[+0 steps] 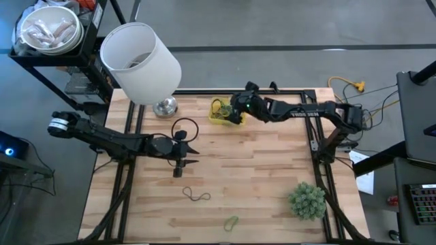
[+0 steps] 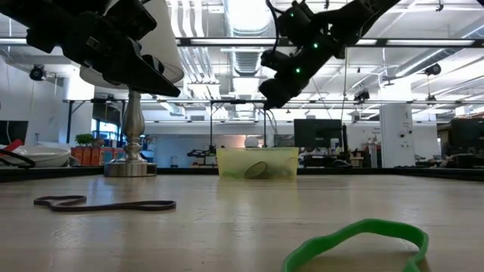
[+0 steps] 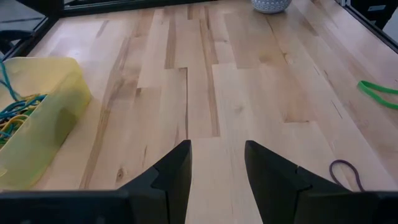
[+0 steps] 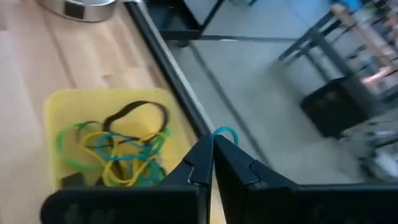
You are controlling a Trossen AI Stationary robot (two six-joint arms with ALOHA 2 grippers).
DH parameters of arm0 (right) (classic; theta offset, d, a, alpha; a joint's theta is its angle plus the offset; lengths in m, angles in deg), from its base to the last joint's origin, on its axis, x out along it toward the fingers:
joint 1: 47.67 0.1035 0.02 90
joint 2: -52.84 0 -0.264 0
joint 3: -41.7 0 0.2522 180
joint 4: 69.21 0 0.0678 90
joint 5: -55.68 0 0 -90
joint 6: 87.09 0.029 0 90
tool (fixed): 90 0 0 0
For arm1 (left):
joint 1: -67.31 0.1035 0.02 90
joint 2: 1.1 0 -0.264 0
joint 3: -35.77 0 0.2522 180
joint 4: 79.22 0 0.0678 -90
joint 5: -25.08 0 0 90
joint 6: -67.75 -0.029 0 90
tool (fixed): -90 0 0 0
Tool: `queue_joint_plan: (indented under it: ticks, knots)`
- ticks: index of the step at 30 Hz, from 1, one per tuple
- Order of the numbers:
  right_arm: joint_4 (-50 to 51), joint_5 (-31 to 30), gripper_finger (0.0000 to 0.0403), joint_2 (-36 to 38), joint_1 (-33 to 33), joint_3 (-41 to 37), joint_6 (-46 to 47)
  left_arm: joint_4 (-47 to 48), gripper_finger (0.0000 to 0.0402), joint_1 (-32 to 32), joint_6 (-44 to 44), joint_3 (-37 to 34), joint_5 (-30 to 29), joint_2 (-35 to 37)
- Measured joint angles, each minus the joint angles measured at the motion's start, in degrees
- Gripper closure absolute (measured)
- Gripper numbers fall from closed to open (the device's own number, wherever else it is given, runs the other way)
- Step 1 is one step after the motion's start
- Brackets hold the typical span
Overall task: Pick and place rubber bands into bin
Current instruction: Put the blue rubber band into the yellow bin
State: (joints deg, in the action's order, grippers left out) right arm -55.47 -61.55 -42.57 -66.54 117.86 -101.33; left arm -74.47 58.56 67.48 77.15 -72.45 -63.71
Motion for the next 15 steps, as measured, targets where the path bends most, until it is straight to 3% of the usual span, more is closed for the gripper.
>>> queue_joint_plan:
  ticks: [4,15]
  knots:
    - [0.07,4.53,0.0394,-0.02,-1.42,-1.3,2.64,-0.01,0.0267,0.0,0.0,0.0,0.0,0.0]
    - [-0.1,4.81,0.0394,-0.02,-1.56,-1.78,3.37,-0.16,0.0267,0.0,-0.02,0.0,0.0,-1.48]
